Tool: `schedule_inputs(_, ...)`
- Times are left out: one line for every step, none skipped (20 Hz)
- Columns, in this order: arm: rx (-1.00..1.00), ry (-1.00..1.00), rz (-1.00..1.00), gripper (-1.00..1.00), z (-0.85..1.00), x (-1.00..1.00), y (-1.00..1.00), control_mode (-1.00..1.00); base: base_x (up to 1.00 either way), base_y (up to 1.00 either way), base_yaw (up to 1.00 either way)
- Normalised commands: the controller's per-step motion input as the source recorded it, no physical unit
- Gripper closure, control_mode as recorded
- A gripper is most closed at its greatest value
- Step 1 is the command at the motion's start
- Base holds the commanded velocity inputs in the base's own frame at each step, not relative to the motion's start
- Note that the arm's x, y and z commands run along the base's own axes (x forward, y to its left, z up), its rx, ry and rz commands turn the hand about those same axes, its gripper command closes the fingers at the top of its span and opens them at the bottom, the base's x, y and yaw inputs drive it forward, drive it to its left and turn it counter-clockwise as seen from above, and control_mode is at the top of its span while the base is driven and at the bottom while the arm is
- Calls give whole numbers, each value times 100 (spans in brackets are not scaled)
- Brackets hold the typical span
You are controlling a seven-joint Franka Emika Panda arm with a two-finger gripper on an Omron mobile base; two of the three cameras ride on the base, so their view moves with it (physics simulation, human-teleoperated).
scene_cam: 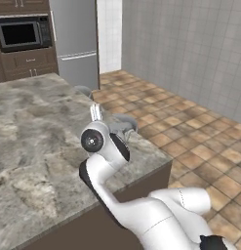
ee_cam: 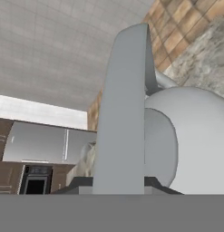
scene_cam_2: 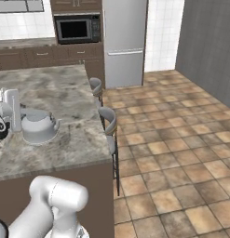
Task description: The kettle is done boiling. Turn off the stove, then wait for 300 timesteps before moving the kettle to the dining table.
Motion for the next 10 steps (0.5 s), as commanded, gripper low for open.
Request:
schedule_inputs(0,-1,0,100,-11,33,0,-100,0,0,0)
schedule_inputs(0,0,0,100,-17,34,0,-100,0,0,0)
schedule_inputs(0,0,0,100,-21,35,1,-100,0,0,0)
schedule_inputs(0,0,0,100,-24,35,3,-100,0,0,0)
schedule_inputs(0,0,0,100,-24,35,0,-100,0,0,0)
schedule_inputs(0,0,0,100,-25,35,0,-100,0,0,0)
schedule_inputs(0,0,0,100,-25,36,1,-100,0,0,0)
schedule_inputs(0,0,0,100,-23,36,2,-100,0,0,0)
schedule_inputs(0,0,0,100,-20,35,0,-100,0,0,0)
schedule_inputs(0,0,0,100,-21,38,0,-100,0,0,0)
